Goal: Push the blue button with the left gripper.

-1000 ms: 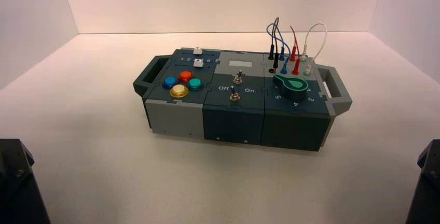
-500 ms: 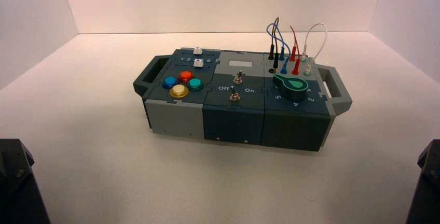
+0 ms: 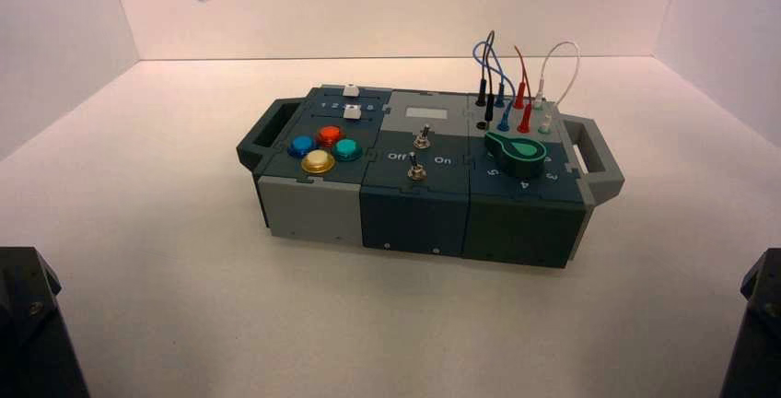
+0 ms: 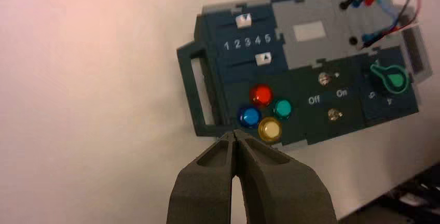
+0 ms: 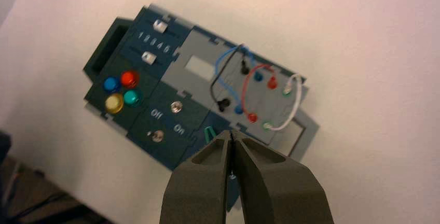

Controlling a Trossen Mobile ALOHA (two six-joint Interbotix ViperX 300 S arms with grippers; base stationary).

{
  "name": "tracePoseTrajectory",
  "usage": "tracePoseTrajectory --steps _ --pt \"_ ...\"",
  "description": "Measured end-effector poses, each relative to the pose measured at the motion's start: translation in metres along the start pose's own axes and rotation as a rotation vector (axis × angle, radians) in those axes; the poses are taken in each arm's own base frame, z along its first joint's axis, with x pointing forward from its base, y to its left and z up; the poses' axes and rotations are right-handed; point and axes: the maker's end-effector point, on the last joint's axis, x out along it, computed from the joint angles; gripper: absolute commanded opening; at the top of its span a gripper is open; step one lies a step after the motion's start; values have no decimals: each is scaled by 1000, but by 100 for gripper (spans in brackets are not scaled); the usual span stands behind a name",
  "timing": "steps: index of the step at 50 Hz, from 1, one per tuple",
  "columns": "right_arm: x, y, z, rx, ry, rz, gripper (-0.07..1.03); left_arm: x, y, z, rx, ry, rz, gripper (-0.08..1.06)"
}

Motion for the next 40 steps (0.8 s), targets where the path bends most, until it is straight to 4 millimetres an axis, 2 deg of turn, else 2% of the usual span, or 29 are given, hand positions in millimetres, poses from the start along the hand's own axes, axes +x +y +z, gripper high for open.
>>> tracePoseTrajectory --steps 4,11,40 --pt "1 14 -3 -19 31 45 -2 4 -3 -1 -11 30 -13 -3" --pt "1 23 -5 -38 41 71 -2 11 -7 -4 -16 69 -26 -3" --pt "8 32 -18 -73 136 110 -2 26 -19 -7 -61 131 -75 -3"
